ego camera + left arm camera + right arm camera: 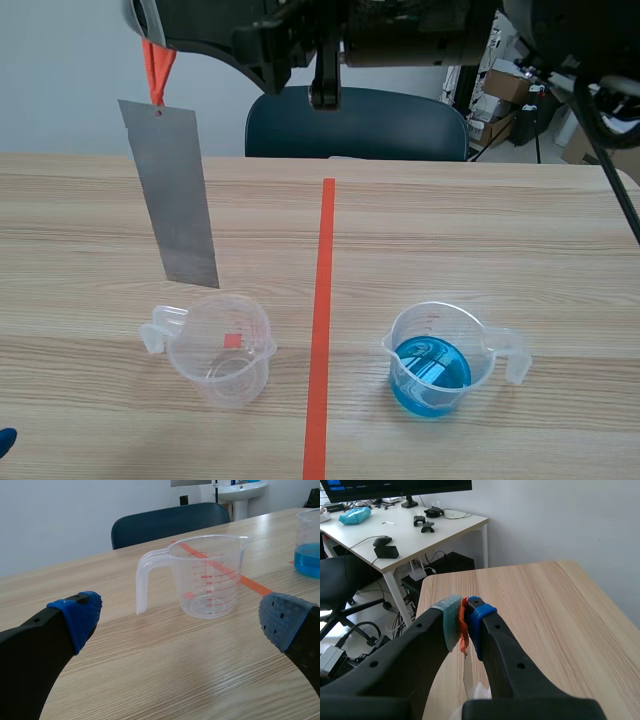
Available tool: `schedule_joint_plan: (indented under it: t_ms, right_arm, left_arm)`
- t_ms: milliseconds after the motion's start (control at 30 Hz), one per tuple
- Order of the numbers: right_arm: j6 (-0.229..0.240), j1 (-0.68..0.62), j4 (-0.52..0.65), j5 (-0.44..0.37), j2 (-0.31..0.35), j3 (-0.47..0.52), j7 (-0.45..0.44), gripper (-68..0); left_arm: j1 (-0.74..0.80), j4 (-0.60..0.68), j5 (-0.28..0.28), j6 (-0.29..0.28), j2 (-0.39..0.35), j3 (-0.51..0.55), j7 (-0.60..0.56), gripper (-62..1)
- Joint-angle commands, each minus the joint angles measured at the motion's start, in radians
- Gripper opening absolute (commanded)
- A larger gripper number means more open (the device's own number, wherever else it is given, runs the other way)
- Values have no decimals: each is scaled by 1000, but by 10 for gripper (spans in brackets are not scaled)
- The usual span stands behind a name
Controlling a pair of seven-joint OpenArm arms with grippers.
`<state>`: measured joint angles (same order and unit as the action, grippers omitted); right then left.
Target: Do the redox reaction experiment. lift the metal plate out of the left beaker
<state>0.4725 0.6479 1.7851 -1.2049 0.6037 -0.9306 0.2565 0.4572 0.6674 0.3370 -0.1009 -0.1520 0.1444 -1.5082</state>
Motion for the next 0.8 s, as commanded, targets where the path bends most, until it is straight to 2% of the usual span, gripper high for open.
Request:
schedule_joint_plan:
  t_ms: [0, 767]
  right_arm:
    - [0, 14, 14, -15, -10, 15, -14, -671]
    - [0, 14, 14, -87, -17, 15, 45, -671]
  left_arm:
    - [11, 3, -3, 2, 2, 3, -46, 14]
    - [11, 3, -3, 2, 2, 3, -46, 14]
